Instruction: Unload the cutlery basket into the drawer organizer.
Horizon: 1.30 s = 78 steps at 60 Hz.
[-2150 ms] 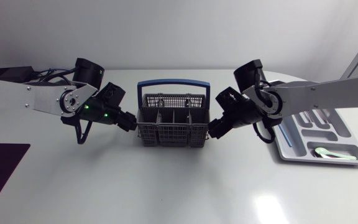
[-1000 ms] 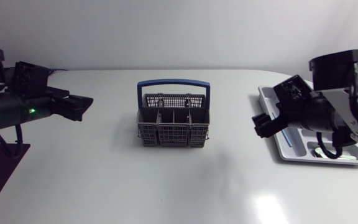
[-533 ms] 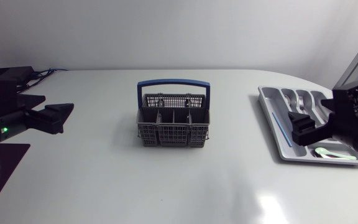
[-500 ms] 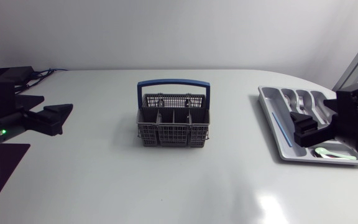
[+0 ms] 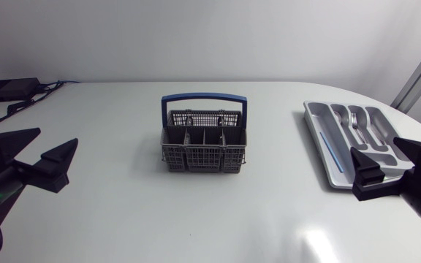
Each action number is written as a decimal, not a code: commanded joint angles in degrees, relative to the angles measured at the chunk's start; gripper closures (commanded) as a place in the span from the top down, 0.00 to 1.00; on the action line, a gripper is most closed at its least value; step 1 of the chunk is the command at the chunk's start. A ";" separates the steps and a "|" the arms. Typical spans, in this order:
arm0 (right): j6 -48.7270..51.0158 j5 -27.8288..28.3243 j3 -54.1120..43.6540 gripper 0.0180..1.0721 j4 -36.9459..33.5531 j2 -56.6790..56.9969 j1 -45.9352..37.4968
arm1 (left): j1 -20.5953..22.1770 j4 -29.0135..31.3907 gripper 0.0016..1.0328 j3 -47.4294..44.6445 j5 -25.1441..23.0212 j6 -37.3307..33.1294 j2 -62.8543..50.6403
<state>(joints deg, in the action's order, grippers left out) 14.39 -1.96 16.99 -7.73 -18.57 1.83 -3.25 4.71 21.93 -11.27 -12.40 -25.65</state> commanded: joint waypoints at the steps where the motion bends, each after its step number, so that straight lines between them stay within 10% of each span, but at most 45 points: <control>1: -3.52 0.18 -3.11 0.95 1.55 2.65 -0.59 | 0.43 -0.97 0.95 -3.18 1.11 2.11 2.73; 78: -14.39 1.96 -16.99 0.95 7.73 18.57 -1.83 | 3.25 -4.71 0.95 -21.93 11.27 12.40 25.65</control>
<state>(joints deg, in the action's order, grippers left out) 1.65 -0.03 1.15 -1.02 -0.25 0.25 -0.45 -0.14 2.39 -0.30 -1.23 -0.36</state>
